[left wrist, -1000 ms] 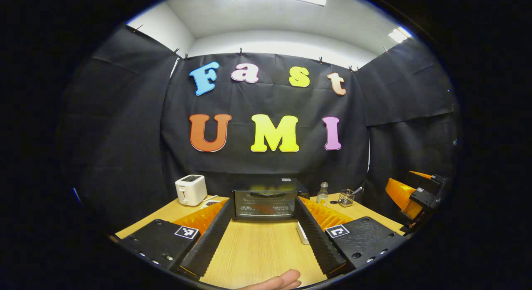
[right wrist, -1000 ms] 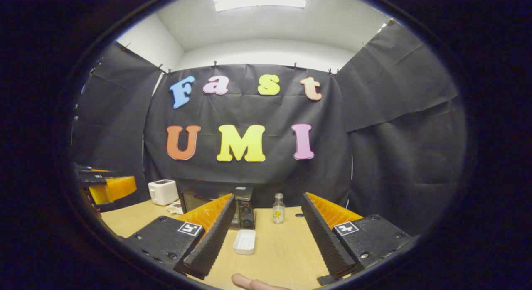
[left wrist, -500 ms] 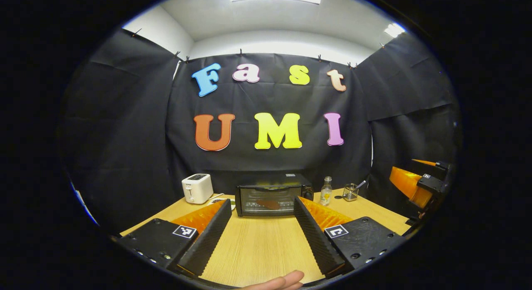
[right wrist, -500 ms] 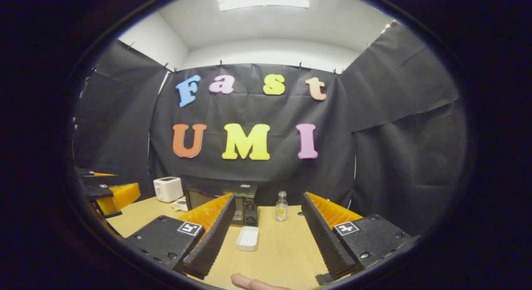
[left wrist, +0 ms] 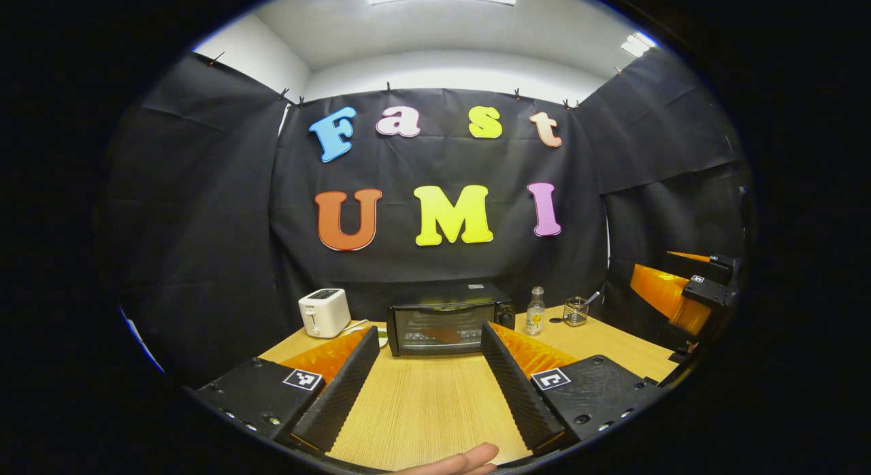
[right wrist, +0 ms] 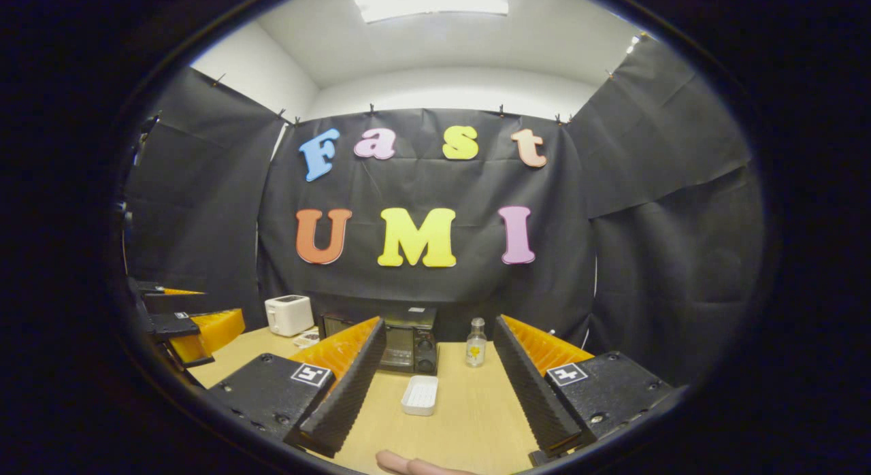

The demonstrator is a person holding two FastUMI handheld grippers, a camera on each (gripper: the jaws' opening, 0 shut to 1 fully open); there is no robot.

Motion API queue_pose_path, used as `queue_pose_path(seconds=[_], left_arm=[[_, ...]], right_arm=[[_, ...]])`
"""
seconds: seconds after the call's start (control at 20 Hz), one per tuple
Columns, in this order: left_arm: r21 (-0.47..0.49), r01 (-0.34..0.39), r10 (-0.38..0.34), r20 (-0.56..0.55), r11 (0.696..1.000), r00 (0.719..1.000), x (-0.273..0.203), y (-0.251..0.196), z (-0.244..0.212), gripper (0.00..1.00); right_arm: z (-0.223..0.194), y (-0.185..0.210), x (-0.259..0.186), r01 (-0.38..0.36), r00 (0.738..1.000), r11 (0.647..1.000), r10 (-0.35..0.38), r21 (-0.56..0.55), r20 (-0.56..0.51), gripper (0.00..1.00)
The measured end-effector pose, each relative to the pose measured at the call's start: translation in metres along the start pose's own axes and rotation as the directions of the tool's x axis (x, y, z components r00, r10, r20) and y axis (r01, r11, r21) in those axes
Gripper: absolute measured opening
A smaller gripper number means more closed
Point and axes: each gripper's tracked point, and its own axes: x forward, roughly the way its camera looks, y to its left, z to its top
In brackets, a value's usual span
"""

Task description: Open the electric oven with the left hand, put the food in, and close the electric oven.

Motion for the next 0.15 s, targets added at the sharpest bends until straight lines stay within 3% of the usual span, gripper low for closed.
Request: queue_pose_path(seconds=[0.15], left_arm=[[0.011, 0.008, -0.008, 0.006, 1.0, 1.0, -0.0024, -0.0004, 0.0013, 0.96]], right_arm=[[-0.0023, -0.0007, 0.0016, 0.0, 1.0, 1.0, 0.0, 0.002, -0.007, 0.97]])
